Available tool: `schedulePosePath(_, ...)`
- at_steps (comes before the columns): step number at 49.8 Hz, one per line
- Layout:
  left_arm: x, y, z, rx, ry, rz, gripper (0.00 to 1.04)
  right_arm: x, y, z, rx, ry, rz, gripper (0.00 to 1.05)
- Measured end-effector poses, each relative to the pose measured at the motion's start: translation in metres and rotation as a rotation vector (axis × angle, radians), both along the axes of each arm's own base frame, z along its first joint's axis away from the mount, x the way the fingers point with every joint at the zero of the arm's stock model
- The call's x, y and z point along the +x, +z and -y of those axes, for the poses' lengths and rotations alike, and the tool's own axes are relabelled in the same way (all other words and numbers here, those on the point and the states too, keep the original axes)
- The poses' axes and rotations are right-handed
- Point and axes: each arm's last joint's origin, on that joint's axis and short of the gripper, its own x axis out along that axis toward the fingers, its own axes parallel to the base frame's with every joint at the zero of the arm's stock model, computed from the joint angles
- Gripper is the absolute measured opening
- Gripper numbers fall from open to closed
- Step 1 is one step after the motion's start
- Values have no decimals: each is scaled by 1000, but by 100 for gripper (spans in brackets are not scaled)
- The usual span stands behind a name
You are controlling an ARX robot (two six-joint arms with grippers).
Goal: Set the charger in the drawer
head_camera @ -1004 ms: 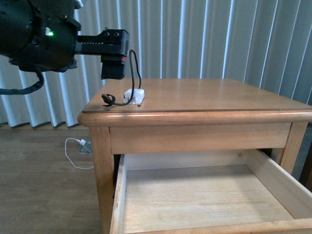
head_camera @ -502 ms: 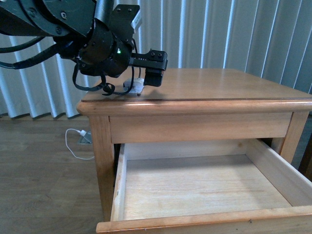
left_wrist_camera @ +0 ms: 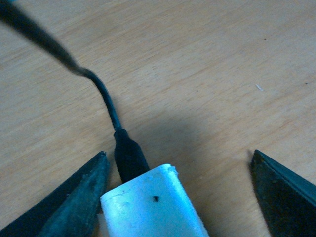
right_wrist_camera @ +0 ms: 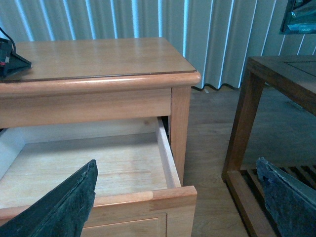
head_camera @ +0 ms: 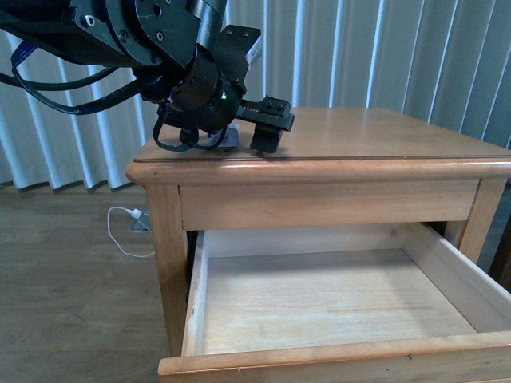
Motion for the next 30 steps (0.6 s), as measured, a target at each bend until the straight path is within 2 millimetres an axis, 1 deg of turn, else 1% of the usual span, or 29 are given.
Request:
schedulePosePath(7,-3,-2,-1,8,-11,1,65,0,0,0,0,0,0,96)
schedulePosePath(10,-6,-2,-2,8,-17,4,54,0,0,0,0,0,0,96)
schedulePosePath(12,-9,-1,-4,6,-17,7,50,0,0,0,0,0,0,96)
schedulePosePath(21,-20,0,-13,-11,-32,17,49,0,0,0,0,0,0,96)
schedulePosePath(30,-44,7,-20,-60,-78,43,49,0,0,0,0,0,0,96)
